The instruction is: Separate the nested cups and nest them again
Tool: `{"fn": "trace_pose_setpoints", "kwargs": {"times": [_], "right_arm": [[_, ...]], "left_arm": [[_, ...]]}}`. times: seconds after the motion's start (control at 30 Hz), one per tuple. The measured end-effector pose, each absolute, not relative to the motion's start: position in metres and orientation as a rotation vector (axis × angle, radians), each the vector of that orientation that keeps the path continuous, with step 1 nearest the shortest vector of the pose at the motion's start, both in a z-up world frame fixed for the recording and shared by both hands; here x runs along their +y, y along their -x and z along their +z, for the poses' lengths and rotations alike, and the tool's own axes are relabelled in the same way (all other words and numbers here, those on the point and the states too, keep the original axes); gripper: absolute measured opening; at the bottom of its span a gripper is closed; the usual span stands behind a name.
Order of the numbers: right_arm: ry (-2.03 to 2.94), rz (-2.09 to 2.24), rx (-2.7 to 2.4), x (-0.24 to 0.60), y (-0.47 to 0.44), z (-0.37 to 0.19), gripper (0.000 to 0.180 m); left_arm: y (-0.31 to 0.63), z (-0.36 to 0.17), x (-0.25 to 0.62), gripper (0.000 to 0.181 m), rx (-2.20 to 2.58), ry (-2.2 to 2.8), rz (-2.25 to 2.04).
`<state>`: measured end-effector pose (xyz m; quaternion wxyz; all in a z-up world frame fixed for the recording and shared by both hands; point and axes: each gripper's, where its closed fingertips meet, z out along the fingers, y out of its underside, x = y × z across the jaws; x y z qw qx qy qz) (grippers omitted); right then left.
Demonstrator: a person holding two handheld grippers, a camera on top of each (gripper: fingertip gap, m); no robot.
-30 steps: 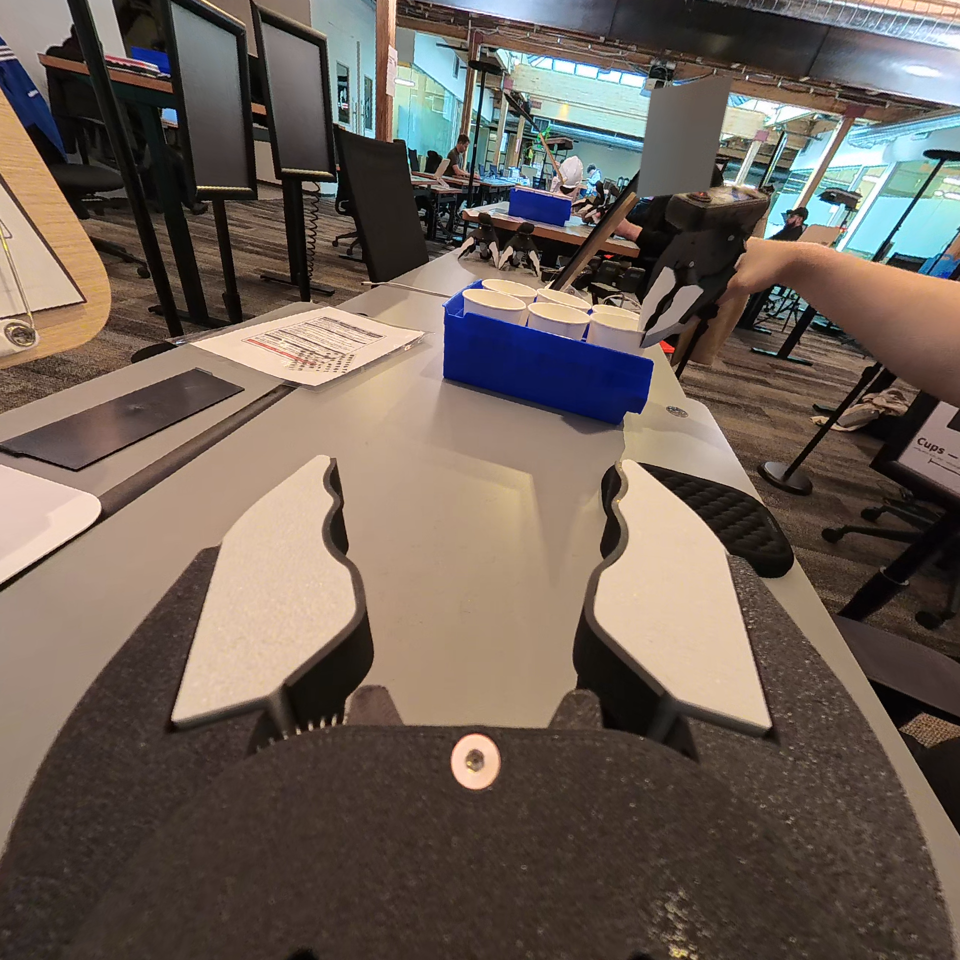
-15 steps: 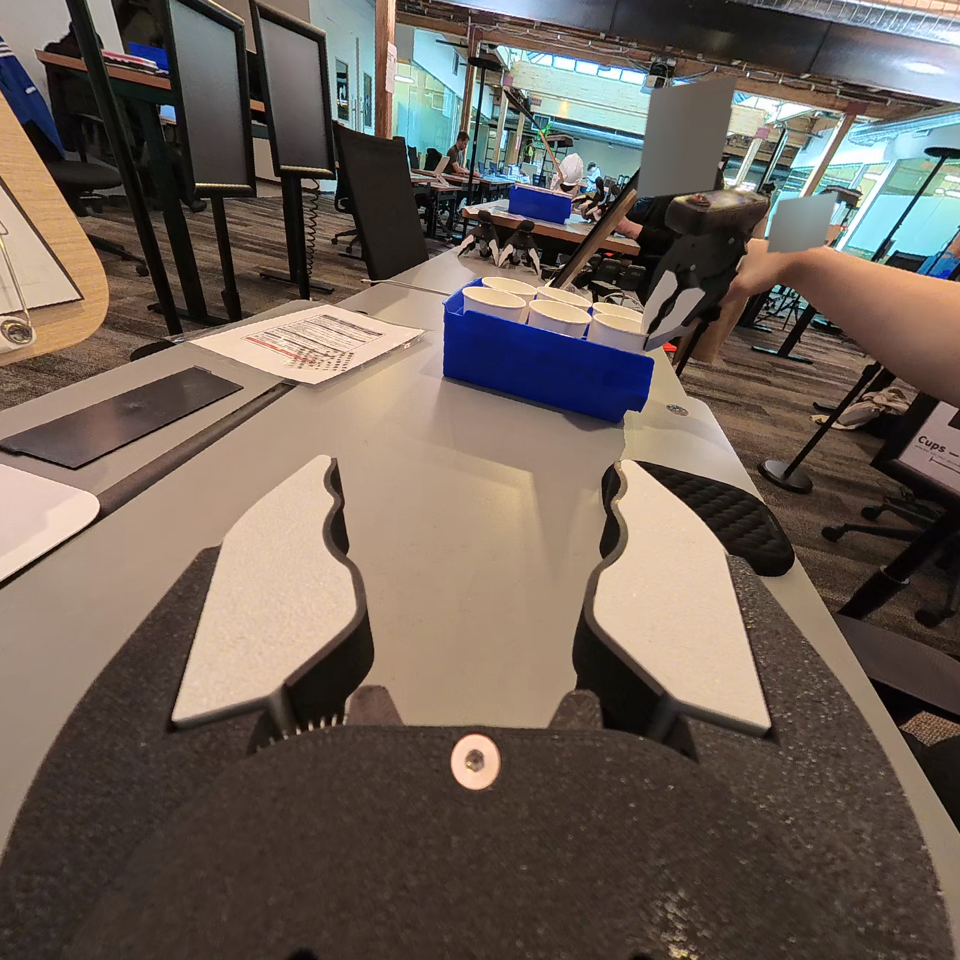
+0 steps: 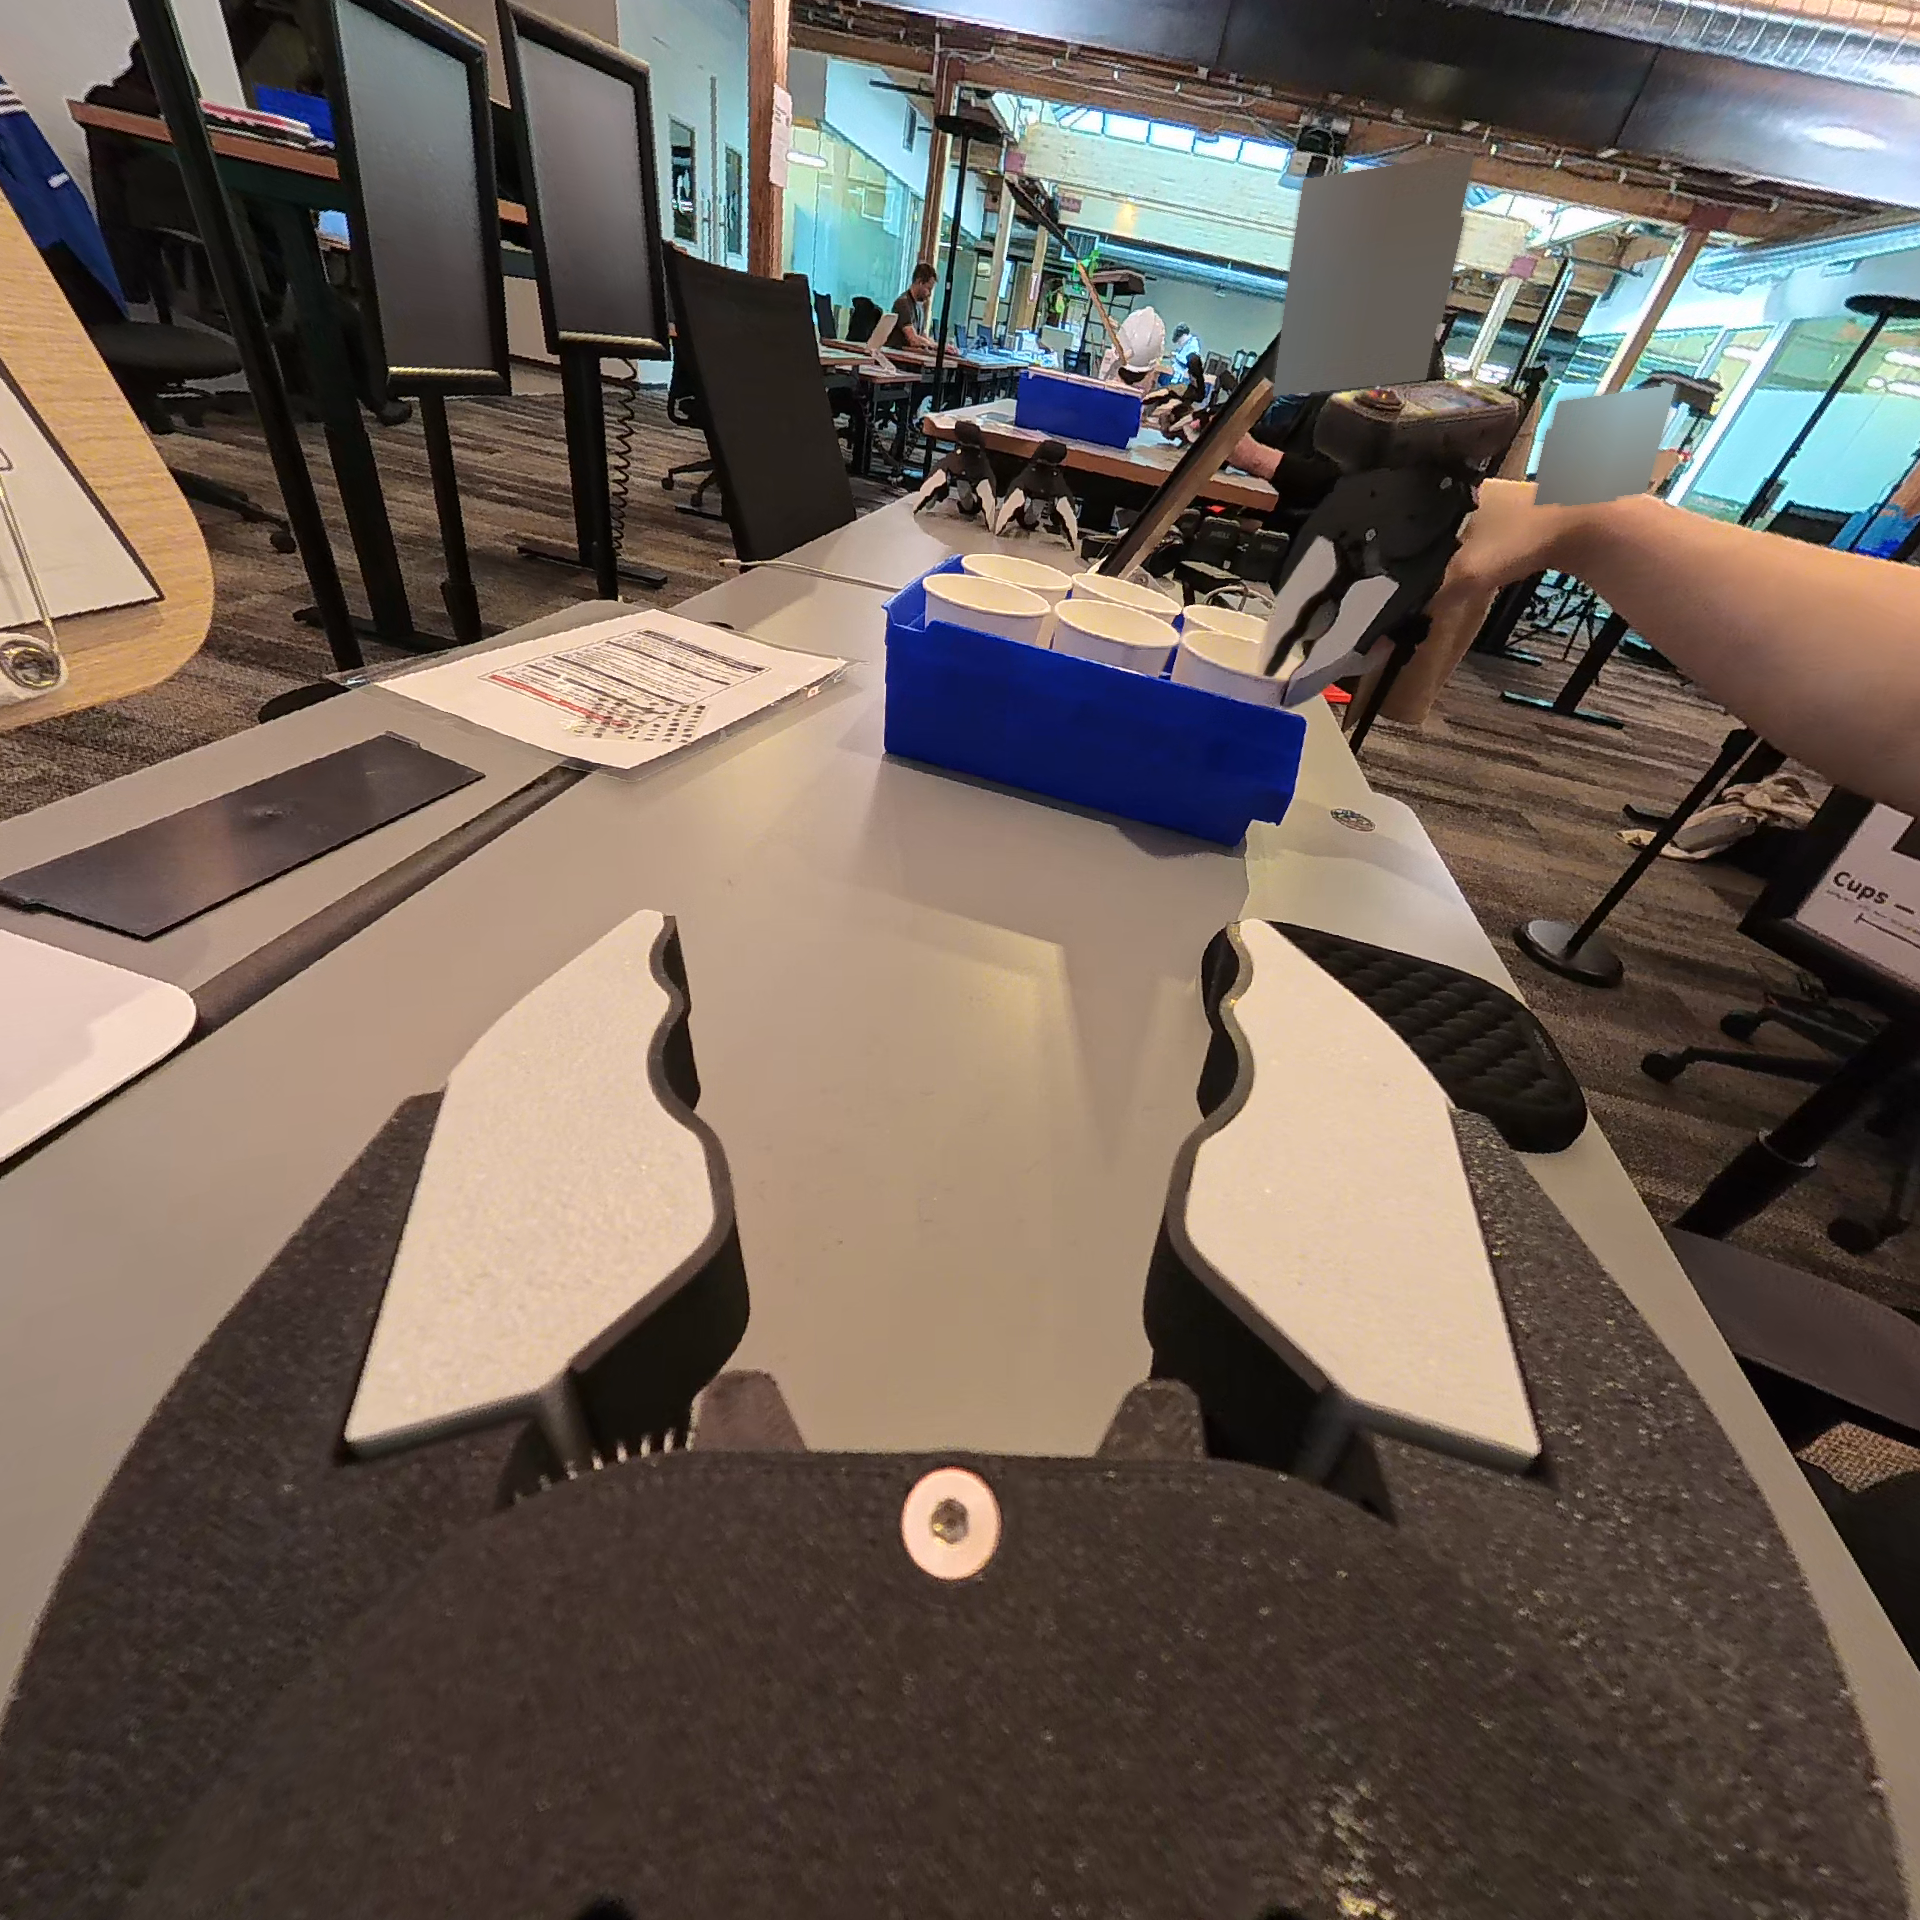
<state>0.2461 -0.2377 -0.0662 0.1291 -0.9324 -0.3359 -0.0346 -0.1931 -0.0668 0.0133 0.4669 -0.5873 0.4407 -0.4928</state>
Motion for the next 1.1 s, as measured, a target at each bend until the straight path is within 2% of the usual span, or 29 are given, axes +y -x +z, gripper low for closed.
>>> {"fn": "trace_pose_setpoints", "kwargs": {"times": [0.13,0.43,0.6,0.73,0.97,1.1], "right_arm": [[2.688,-0.094,-0.964,-0.238,-0.247,-0.049,0.027],[2.437,-0.209,-0.903,-0.203,-0.23,0.099,0.025],[2.256,-0.23,-0.92,-0.173,-0.194,0.139,0.026],[2.103,-0.183,-0.913,-0.147,-0.148,0.138,0.026],[1.837,-0.129,-0.713,-0.09,-0.094,0.103,0.02],[1.786,0.026,-0.625,-0.068,-0.067,0.074,0.026]], "left_arm": [[0.194,0.014,-0.065,0.095,1.074,1.439,-1.212],[0.195,0.012,-0.061,0.095,1.069,1.451,-1.202],[0.195,0.01,-0.06,0.095,1.064,1.463,-1.209],[0.195,0.012,-0.061,0.095,1.067,1.46,-1.206],[0.192,0.01,-0.066,0.095,1.085,1.455,-1.209],[0.19,0.008,-0.069,0.094,1.098,1.454,-1.211]]}}
